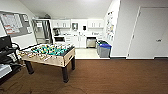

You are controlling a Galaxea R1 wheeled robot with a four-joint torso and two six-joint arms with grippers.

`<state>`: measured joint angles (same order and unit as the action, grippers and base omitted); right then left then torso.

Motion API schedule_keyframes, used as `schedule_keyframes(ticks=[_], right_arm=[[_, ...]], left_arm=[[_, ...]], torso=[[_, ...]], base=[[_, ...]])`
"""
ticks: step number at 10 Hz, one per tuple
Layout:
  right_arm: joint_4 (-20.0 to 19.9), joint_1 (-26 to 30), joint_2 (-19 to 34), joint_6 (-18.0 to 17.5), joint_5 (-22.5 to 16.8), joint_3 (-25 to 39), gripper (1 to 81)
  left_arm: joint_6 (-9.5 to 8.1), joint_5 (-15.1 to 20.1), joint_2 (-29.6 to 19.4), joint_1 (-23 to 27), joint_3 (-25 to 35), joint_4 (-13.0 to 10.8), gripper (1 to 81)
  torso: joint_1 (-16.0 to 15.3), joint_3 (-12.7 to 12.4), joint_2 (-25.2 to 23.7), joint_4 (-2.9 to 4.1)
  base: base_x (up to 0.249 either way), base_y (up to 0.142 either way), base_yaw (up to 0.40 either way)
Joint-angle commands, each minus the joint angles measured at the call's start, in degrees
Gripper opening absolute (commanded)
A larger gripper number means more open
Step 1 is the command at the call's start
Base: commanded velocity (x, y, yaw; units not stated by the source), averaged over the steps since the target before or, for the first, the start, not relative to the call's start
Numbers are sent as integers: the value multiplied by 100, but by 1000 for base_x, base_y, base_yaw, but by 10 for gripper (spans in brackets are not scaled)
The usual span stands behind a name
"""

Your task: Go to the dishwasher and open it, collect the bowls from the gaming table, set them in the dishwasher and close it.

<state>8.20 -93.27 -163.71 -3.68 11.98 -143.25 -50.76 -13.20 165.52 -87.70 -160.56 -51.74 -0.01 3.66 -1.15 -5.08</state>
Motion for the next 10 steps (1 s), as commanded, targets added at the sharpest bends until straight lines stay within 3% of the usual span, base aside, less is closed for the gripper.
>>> schedule_keyframes(ticks=[1,4,10], right_arm=[[85,199,81,8,-249,18,10],[85,181,81,8,-249,9,10],[85,163,90,8,-240,9,10]], left_arm=[[40,186,-80,275,-54,14,10],[40,186,-80,275,-54,6,10],[40,186,-80,275,-54,15,10]], torso=[[0,0,0,0],[-5,0,2,0],[-2,0,2,0]], base=[[151,-80,0],[150,-80,0],[154,0,0]])
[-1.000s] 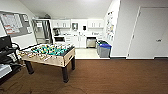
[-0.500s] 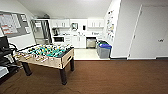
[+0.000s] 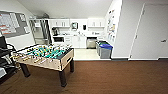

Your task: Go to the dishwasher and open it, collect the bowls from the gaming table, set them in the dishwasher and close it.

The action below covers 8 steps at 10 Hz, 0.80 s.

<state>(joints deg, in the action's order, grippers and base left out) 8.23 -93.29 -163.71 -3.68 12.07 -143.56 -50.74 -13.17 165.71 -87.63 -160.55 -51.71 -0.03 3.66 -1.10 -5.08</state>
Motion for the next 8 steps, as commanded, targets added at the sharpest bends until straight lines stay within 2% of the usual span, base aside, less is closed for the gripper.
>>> schedule_keyframes(ticks=[1,8], right_arm=[[82,166,81,8,-249,39,10],[91,175,81,8,-249,39,10]], left_arm=[[38,183,-99,268,-56,12,10],[38,183,-72,259,-56,12,10]], torso=[[0,0,0,0],[2,0,0,0]], base=[[161,0,0],[187,0,0]])
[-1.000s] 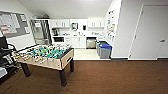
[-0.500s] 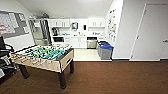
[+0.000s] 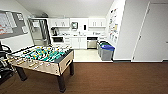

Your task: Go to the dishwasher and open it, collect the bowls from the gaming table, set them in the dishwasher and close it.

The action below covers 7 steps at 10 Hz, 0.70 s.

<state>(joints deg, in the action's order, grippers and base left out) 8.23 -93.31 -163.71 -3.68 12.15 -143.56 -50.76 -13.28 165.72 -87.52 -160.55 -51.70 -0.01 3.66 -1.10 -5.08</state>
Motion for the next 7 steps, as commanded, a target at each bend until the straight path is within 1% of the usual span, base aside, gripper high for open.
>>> schedule_keyframes(ticks=[1,7], right_arm=[[91,176,81,17,-257,39,10],[100,203,55,25,-266,13,10]], left_arm=[[40,194,-74,248,-56,11,10],[40,211,-12,248,-56,-7,10]], torso=[[0,0,0,0],[-5,0,0,0]], base=[[187,0,0],[187,0,0]])
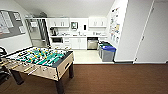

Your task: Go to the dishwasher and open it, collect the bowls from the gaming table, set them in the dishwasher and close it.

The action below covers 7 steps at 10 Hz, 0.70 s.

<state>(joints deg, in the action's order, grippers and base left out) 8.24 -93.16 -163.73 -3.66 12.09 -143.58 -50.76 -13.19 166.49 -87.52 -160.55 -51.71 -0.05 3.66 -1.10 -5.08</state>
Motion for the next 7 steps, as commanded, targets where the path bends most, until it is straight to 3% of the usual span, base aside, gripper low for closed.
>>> schedule_keyframes(ticks=[1,7], right_arm=[[143,196,49,23,-260,15,10],[160,153,-74,23,-269,-169,10]], left_arm=[[40,229,-80,248,-56,-6,10],[40,238,-45,248,-56,-49,10]], torso=[[0,0,0,0],[-2,0,0,0]], base=[[187,0,0],[187,0,0]])
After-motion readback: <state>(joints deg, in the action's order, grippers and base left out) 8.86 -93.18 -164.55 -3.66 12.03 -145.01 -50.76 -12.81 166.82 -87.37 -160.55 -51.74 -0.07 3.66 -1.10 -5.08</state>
